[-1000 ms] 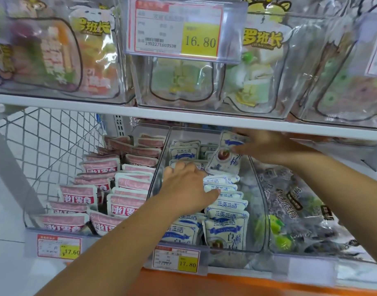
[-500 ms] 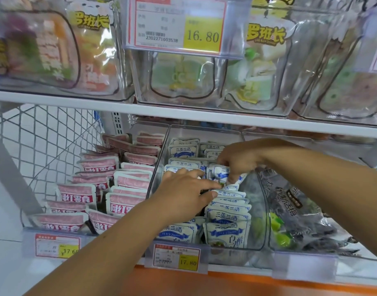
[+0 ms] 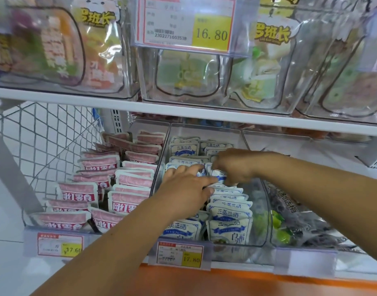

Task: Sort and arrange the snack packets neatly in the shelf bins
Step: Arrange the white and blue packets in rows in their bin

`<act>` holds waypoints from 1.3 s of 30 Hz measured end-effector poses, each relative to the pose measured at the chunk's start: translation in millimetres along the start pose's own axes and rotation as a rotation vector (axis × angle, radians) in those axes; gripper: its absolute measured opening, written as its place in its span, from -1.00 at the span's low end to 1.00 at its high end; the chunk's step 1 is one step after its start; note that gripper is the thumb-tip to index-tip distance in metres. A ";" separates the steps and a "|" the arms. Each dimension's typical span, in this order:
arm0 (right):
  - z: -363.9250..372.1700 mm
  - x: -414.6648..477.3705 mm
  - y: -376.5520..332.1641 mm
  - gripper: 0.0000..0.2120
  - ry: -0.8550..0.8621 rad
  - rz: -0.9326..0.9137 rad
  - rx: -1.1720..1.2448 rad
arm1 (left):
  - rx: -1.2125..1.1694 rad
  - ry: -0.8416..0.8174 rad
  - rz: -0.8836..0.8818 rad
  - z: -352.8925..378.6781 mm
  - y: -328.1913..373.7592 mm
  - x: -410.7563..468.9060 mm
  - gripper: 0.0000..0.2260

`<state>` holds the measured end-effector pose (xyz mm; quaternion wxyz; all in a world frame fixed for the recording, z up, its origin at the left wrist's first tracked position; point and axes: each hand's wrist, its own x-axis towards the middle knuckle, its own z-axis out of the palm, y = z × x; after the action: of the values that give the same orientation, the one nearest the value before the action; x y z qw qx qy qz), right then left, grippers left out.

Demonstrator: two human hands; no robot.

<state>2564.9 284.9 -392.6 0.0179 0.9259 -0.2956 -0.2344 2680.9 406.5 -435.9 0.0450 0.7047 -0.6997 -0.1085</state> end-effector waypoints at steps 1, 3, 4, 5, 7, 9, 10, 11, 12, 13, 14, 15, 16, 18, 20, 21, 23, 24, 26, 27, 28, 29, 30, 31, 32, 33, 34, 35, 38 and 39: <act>-9.0 -5.7 4.5 -0.65 -0.045 0.027 0.110 | -0.003 -0.002 0.001 0.0 -1.1 -0.6 -0.62; -27.2 -19.3 14.3 -0.58 -0.073 0.028 0.308 | -0.003 -0.003 0.002 -0.3 -2.1 -3.1 -0.60; -30.1 -21.7 18.2 -0.62 -0.058 0.027 0.344 | -0.001 -0.005 0.003 -0.5 -2.0 -4.6 -0.59; -27.9 -20.1 19.4 -0.67 -0.037 0.027 0.351 | 0.003 -0.007 0.006 -0.4 -2.0 -5.0 -0.59; -16.6 -9.6 12.5 -0.76 0.005 0.047 0.270 | 0.013 -0.013 0.005 0.6 -2.0 -4.2 -0.58; -4.9 2.6 7.8 -0.81 0.030 0.058 0.176 | 0.026 -0.020 0.001 -0.4 -1.3 -5.0 -0.56; -3.4 4.5 8.2 -0.82 0.024 0.060 0.165 | 0.024 -0.014 0.002 -2.4 -0.6 -7.1 -0.55; -5.2 2.7 10.7 -0.83 0.011 0.064 0.178 | 0.017 -0.003 0.003 -5.3 0.3 -10.7 -0.52; -8.8 -0.6 14.8 -0.83 0.008 0.065 0.218 | 0.011 0.016 -0.001 -9.4 0.5 -15.4 -0.48; -13.6 -4.4 17.8 -0.84 0.039 0.057 0.274 | 0.014 0.044 -0.012 -13.7 -0.7 -20.3 -0.45; -17.7 -6.3 18.9 -0.84 0.112 0.046 0.336 | 0.037 0.069 -0.026 -17.5 -2.9 -25.1 -0.43; -20.2 -4.8 18.2 -0.83 0.211 0.030 0.391 | 0.092 0.087 -0.032 -19.3 -4.8 -28.9 -0.44; -21.0 0.1 15.6 -0.82 0.299 0.011 0.428 | 0.169 0.108 -0.031 -18.9 -6.5 -30.9 -0.46; -20.8 15.9 5.5 -0.80 0.345 -0.018 0.451 | 0.303 0.136 -0.012 -14.2 -9.4 -32.0 -0.51; -17.1 38.5 -0.4 -0.78 0.276 -0.018 0.381 | 0.343 0.138 0.002 -9.1 -11.8 -33.4 -0.52; -14.7 48.2 -1.0 -0.79 0.242 -0.013 0.335 | 0.345 0.157 0.015 -6.7 -14.0 -34.4 -0.51; -11.4 60.8 0.8 -0.81 0.208 -0.022 0.274 | 0.335 0.194 0.039 -7.7 -16.5 -38.7 -0.47; -11.7 62.9 1.3 -0.83 0.206 -0.037 0.262 | 0.325 0.207 0.053 -9.5 -17.3 -41.1 -0.43; -15.4 62.1 2.5 -0.84 0.260 -0.059 0.291 | 0.285 0.187 0.084 -10.2 -20.3 -43.6 -0.38; -17.5 60.4 2.6 -0.86 0.317 -0.067 0.353 | 0.273 0.165 0.097 -9.6 -21.2 -45.1 -0.34; -19.3 58.9 1.7 -0.86 0.381 -0.075 0.431 | 0.268 0.166 0.114 -10.8 -21.1 -46.2 -0.30; -19.9 58.1 -1.0 -0.85 0.436 -0.085 0.494 | 0.273 0.174 0.127 -11.8 -22.0 -46.9 -0.26; -19.3 57.8 -5.5 -0.84 0.465 -0.097 0.525 | 0.279 0.177 0.135 -11.9 -23.2 -46.8 -0.25; -16.9 59.0 -10.9 -0.84 0.459 -0.106 0.522 | 0.279 0.176 0.136 -10.8 -24.1 -46.9 -0.25; -13.9 61.0 -15.8 -0.82 0.428 -0.112 0.503 | 0.279 0.181 0.138 -9.6 -24.3 -47.2 -0.25; -11.0 63.4 -18.8 -0.81 0.384 -0.112 0.482 | 0.283 0.193 0.144 -8.7 -24.5 -47.5 -0.25; -10.1 65.0 -19.2 -0.79 0.345 -0.112 0.471 | 0.279 0.206 0.149 -8.0 -24.9 -47.1 -0.26; -11.5 64.0 -18.0 -0.79 0.326 -0.118 0.476 | 0.271 0.213 0.154 -8.5 -24.7 -47.0 -0.28; -19.8 51.4 -9.2 -0.78 0.391 -0.113 0.567 | 0.222 0.227 0.164 -11.2 -25.7 -48.8 -0.45; -21.2 45.2 -7.1 -0.79 0.434 -0.101 0.599 | 0.201 0.244 0.165 -12.7 -28.9 -51.4 -0.51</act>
<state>2610.5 263.4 -394.1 -0.2031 0.9316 -0.2945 0.0637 2712.0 457.0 -425.1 0.0678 0.6538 -0.7518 0.0522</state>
